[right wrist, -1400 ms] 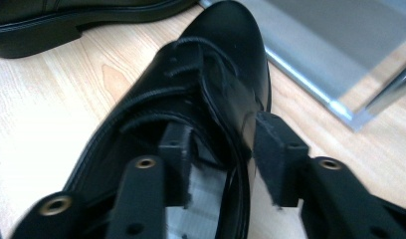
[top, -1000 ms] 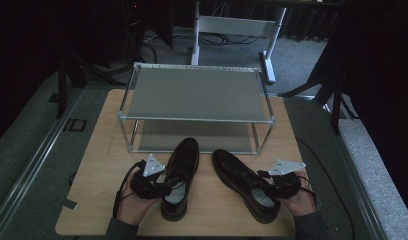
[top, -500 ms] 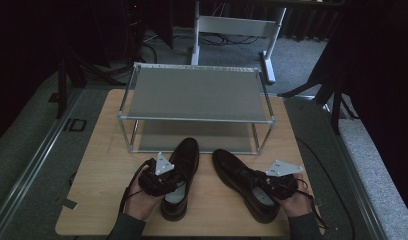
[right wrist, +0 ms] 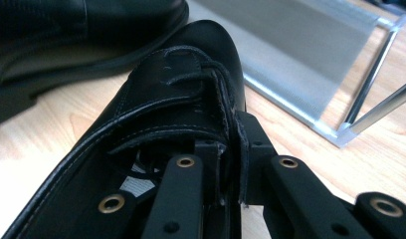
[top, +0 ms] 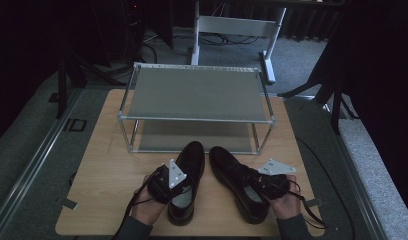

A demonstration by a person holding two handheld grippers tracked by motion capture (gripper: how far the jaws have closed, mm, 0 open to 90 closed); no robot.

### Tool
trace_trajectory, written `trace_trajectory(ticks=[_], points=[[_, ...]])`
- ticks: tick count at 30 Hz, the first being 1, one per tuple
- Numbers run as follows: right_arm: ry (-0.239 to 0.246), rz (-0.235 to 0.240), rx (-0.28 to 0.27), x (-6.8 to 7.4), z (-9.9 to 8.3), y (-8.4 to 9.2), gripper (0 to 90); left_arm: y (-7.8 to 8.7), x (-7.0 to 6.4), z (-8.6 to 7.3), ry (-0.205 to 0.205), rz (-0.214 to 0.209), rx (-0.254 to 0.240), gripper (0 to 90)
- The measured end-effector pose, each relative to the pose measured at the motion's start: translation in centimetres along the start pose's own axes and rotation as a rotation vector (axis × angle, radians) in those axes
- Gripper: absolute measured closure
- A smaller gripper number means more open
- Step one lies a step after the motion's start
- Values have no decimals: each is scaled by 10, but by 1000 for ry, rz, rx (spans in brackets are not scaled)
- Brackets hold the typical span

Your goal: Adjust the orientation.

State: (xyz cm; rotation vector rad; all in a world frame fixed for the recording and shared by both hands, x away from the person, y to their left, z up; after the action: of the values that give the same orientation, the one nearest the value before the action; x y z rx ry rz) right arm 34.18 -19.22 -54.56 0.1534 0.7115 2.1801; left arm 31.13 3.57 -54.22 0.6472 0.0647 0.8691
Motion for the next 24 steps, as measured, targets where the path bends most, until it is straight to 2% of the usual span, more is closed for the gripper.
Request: trace_trajectory(ticks=[5,12,13,15,19,22,24], points=[[-13,-62,-19,-3,9,3,820,-6,-9,9,-7,-8,-19,732],[31,-200,1,-12,11,3,820,-16,-19,22,-28,-8,-53,761],[31,-200,1,-12,11,3,820,-16,-19,22,-28,-8,-53,764],[49,-234,11,-11,8,-3,820,-23,-24,28,-43,-18,-68,766],[53,-251,21,-8,6,-9,820,-28,-29,31,-54,-21,-69,765],[94,-249,35,1,4,-15,820,-31,-34,33,-63,-26,-68,763],[96,-263,32,2,4,-17,820,-31,-36,33,-66,-28,-68,763]])
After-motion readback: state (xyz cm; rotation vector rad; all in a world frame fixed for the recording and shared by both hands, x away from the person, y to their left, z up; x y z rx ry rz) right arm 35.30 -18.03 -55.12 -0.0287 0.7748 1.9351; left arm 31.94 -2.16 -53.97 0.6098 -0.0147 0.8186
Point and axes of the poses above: each handheld gripper's, and its own axes: y roughly backward along the jaws, z roughly out of its top, x roughly to its left, the point moved 10 cm from there along -y, roughly forward along the jaws, and after that the axes turned 7 degrees about -x, right-handed, at the moved point
